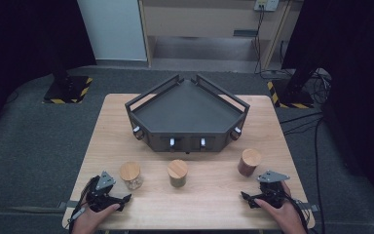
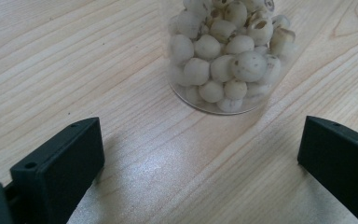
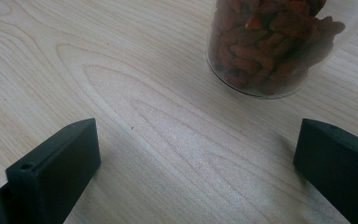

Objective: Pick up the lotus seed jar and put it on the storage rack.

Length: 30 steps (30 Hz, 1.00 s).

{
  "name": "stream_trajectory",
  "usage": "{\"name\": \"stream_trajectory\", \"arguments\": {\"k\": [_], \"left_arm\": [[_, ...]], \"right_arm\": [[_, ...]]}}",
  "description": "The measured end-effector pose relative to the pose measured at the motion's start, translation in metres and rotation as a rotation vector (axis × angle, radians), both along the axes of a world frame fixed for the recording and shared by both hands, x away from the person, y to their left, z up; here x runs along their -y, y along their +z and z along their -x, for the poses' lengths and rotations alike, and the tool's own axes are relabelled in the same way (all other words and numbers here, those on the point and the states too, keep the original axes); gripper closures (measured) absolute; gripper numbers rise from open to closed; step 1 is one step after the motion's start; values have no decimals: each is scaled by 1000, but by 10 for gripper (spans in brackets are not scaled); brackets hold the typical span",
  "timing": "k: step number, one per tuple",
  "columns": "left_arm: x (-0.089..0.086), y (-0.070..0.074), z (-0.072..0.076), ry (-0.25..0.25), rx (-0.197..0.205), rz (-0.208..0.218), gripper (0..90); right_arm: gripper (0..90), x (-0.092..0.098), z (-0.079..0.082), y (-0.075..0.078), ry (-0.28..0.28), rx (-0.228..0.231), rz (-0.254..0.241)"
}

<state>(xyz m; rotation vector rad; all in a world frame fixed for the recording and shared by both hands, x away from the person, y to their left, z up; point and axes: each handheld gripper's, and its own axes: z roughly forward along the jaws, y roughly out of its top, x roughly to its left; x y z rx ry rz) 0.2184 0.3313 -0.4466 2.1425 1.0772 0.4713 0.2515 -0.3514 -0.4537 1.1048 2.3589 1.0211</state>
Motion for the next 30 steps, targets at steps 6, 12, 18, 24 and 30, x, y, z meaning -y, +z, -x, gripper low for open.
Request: {"name": "stream_trajectory", "arguments": {"k": [6,12,18,24,30], "left_arm": [[0,0,0,-1,0,1,0],[0,0,0,0,4,0,0],[2,1,3,-7,11,-11,9],[2,3,5,-13,29,-6,14],[2,4,7,-20,41,-1,14]], "right_arm": [[8,0,0,0,-2,0,0],[8,0,0,0,-3,-1,-1],[9,0,1,0,-4,0,-1],[9,0,1,0,-4,0,-1],[9,0,1,0,-4,0,-1]]}}
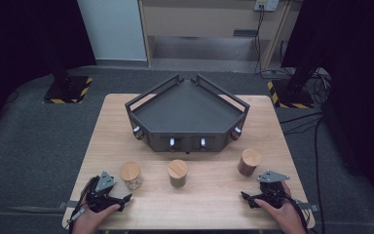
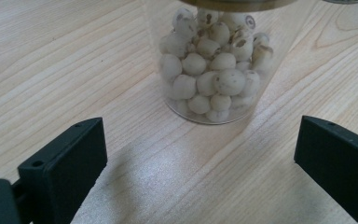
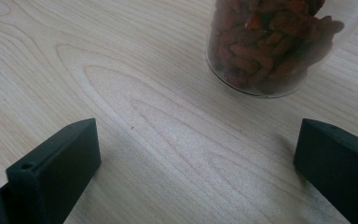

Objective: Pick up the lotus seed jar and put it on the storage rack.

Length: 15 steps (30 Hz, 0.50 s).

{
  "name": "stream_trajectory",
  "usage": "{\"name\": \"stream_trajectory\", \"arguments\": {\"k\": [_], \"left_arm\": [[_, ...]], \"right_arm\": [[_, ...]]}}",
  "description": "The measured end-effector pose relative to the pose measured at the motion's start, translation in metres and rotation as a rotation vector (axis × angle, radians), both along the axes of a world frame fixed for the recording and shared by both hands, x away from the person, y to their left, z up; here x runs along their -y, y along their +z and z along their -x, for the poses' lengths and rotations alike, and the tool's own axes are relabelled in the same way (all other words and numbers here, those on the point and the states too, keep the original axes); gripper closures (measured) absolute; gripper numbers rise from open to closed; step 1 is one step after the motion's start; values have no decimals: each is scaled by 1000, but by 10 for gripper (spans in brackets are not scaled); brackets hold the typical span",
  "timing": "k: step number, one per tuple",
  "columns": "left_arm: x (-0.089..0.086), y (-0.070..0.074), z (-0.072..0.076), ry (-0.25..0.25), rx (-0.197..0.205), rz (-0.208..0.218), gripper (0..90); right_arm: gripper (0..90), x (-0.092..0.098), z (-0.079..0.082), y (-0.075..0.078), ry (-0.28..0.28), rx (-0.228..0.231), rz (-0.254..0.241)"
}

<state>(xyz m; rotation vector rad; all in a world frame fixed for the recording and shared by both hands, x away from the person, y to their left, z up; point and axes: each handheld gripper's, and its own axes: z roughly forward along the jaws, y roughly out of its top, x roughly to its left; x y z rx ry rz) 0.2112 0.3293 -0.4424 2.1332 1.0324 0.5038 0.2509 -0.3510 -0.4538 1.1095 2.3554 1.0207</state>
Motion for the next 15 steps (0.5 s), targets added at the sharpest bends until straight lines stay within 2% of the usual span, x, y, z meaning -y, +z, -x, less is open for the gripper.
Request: {"name": "stream_trajectory", "arguments": {"k": [12,15], "left_arm": [[0,-1,0,-5,13,25,15],[2,-1,-1,-11,13,20,15]], "right_arm": [[9,0,0,0,-1,0,0],[9,0,0,0,-1,0,0]]}}
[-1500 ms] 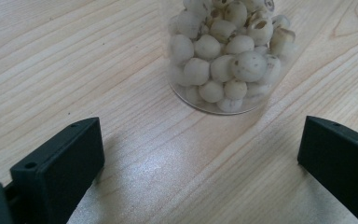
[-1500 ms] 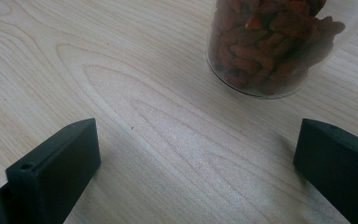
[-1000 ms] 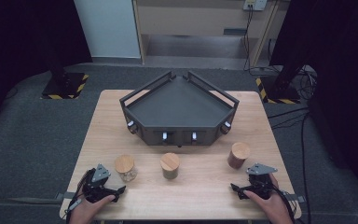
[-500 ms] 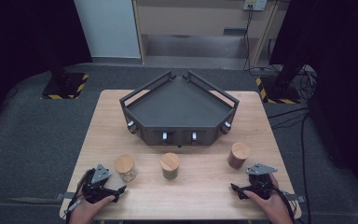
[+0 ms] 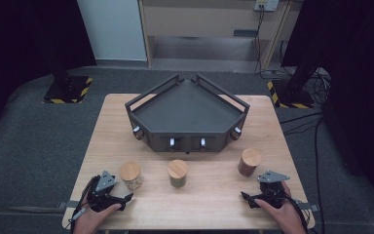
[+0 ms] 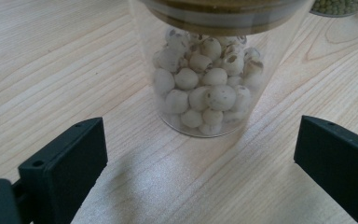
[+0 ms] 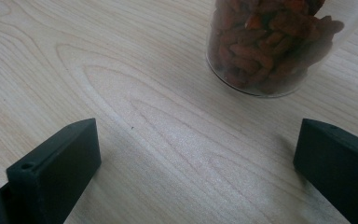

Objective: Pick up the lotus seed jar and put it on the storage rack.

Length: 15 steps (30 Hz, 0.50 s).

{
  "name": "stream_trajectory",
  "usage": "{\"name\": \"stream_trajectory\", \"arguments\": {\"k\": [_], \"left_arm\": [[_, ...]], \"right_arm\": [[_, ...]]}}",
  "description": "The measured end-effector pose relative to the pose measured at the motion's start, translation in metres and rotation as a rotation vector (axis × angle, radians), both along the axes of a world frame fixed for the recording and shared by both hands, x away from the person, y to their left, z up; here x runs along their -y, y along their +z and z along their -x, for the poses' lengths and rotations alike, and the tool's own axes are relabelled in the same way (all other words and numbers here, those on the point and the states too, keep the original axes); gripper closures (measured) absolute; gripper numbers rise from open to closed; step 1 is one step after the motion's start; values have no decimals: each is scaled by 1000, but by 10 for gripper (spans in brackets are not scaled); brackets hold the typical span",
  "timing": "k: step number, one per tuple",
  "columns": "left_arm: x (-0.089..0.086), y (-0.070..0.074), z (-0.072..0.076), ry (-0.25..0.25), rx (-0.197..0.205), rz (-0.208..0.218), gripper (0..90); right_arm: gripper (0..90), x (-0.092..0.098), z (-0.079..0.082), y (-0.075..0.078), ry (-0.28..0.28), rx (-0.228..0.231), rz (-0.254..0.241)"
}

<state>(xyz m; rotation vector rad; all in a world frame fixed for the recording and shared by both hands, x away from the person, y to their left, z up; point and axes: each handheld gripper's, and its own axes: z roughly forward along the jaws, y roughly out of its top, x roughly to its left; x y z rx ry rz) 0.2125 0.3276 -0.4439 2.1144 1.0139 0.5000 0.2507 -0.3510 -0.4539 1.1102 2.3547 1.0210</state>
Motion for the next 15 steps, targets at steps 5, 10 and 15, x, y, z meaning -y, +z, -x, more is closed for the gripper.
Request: {"name": "stream_trajectory", "arguments": {"k": [5,10,15], "left_arm": [[3,-1,-1,-7,7,-4,16],[4,-1,-1,-8,14,-3,16],[7,-1,-2,-12,20,-5,16]], "right_arm": [[9,0,0,0,0,0,0],[9,0,0,0,0,0,0],[9,0,0,0,-1,-2,0]]}}
